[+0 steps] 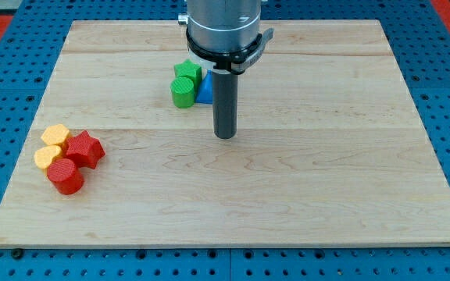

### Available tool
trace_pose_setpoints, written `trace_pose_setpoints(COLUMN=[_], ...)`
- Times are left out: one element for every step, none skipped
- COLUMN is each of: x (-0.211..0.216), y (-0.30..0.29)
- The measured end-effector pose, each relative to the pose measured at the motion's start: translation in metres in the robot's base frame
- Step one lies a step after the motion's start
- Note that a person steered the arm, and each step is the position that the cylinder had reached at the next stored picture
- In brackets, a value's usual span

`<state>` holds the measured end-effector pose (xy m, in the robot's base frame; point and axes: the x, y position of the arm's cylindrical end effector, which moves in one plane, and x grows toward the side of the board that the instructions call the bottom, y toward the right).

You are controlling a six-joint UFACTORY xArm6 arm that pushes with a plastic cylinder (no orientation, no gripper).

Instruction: Move your arm close to the green circle

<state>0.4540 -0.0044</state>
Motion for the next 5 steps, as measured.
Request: trace_pose_setpoints(x=[0.004, -0.008, -0.027, -0.045, -0.066], y=[-0.015, -0.038, -0.054, -0.05, -0.071])
